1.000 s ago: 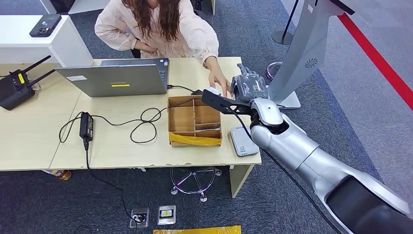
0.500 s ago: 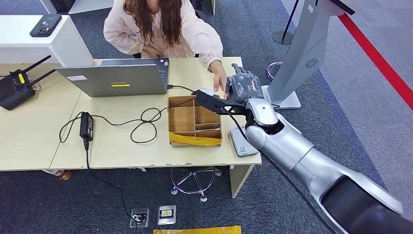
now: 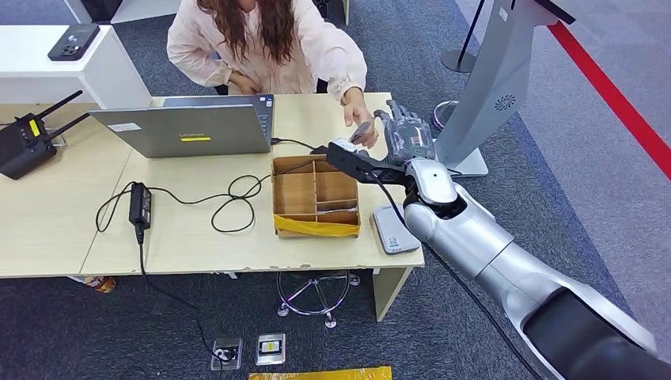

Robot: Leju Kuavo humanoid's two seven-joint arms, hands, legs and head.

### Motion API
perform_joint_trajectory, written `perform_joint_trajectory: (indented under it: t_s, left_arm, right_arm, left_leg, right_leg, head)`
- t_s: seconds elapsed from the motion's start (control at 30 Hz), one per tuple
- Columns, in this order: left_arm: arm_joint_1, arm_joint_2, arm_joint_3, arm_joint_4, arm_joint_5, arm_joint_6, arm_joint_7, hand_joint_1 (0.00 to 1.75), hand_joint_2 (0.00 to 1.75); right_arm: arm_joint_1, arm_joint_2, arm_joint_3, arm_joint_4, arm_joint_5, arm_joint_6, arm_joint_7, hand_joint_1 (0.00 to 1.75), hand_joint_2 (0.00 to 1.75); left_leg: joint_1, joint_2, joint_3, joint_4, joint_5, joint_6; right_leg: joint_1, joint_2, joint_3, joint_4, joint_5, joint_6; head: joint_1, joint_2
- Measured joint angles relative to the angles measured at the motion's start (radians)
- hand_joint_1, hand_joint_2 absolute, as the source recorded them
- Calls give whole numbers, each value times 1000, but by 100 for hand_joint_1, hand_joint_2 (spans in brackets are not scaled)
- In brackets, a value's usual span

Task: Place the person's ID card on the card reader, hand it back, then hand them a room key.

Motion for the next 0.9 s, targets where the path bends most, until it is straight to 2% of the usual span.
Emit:
perform_joint_trajectory:
  t_s: [0.4, 0.57, 0.7, 0.9]
  left_arm:
    - [0, 0, 0, 4, 4, -3, -2, 0, 0]
    - [0, 0, 3, 7, 5, -10, -6, 0, 0]
    - [3, -1, 3, 8, 13, -13, 7, 0, 0]
    - [10, -1, 4, 11, 30, -7, -3, 0, 0]
  right_arm:
    - [1, 8, -19, 0, 25, -11, -21, 0, 0]
    - [16, 11, -48, -17, 30, -60, -37, 0, 0]
    - [127, -38, -109, -150, 43, -95, -10, 0, 0]
    - [311, -161, -211, -421, 12, -124, 41, 0, 0]
  left_leg:
    - [0, 0, 0, 0, 0, 0]
    - [0, 0, 1, 0, 0, 0]
    - [0, -2, 0, 0, 0, 0]
    - [0, -1, 0, 0, -2, -1]
  right_leg:
    - [0, 0, 0, 0, 0, 0]
    - [0, 0, 0, 0, 0, 0]
    - [0, -2, 0, 0, -1, -1]
    - [0, -1, -1, -1, -1, -1]
  head:
    - [0, 0]
    - [0, 0]
    - [0, 0]
    - [0, 0]
